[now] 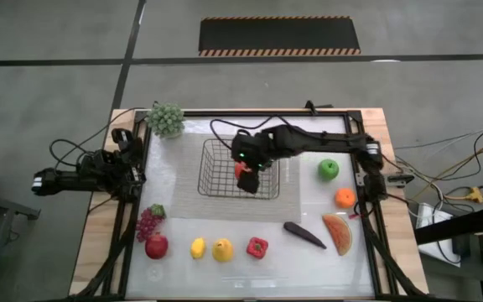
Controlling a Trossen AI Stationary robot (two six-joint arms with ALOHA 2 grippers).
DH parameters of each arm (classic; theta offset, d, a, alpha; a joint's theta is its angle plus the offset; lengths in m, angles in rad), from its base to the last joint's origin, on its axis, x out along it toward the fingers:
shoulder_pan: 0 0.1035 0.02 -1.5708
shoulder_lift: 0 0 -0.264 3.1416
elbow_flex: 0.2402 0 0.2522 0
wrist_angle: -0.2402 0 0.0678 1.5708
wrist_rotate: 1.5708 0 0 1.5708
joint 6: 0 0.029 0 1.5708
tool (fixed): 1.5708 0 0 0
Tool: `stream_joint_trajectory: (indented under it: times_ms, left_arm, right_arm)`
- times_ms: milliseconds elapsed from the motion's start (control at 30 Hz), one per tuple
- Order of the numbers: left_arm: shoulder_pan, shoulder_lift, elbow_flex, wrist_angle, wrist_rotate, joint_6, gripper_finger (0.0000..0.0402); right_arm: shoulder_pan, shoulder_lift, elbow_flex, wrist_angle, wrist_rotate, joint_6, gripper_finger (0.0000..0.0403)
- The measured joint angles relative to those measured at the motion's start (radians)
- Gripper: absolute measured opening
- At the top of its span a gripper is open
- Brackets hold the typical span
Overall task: Build produce basket
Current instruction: Put the red apple into the wire basket
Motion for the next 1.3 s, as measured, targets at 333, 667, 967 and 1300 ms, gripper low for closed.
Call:
stream_joint_trajectory:
  times_ms: [333, 667, 967, 1300]
  left_arm:
    - [0.000, 0.000, 0.000, -0.005, 0.000, 0.000, 0.0000]
    - [0.000, 0.001, 0.000, -0.005, 0.001, 0.000, 0.0000]
    - [0.000, 0.002, -0.001, -0.005, 0.001, 0.003, 0.0000]
    - [0.000, 0.004, -0.001, -0.004, 0.001, 0.004, 0.0000]
  right_arm:
    - [-0.059, 0.145, 0.056, -0.032, -0.002, -0.005, 0.0258]
    - [-0.085, 0.211, 0.054, -0.043, 0.005, 0.013, 0.0258]
    - [-0.091, 0.247, 0.047, 0.049, 0.014, 0.019, 0.0258]
    - [-0.091, 0.290, 0.046, 0.101, 0.062, 0.034, 0.0258]
